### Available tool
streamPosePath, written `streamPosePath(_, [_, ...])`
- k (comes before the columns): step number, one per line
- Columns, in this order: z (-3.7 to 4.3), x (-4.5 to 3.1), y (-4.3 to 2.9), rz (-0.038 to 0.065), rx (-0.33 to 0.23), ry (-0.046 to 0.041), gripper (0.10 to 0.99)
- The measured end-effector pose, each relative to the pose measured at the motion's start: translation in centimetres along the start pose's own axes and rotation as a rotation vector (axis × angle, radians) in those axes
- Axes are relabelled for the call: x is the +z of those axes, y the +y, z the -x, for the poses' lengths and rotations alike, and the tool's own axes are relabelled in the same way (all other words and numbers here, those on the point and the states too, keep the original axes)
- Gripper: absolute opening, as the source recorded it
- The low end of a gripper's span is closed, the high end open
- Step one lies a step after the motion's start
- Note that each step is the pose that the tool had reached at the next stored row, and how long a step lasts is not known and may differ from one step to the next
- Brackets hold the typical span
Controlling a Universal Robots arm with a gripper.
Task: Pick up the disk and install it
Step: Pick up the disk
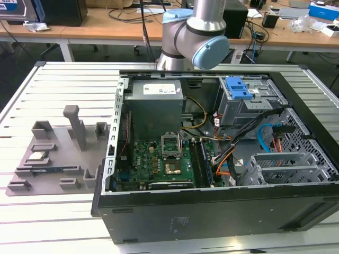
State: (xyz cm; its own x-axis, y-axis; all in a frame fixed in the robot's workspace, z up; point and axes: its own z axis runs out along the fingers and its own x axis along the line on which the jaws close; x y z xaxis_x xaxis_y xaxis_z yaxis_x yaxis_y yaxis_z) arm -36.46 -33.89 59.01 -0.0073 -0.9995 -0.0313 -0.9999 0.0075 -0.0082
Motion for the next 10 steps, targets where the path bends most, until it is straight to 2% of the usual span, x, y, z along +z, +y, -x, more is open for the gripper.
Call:
streamPosePath(6, [-0.04,1.12,-0.08,0.0,0.0,0.0004,0.361])
streamPosePath(10, [-0.07,2.27,-0.07,0.0,0.0,0.0003,0.361])
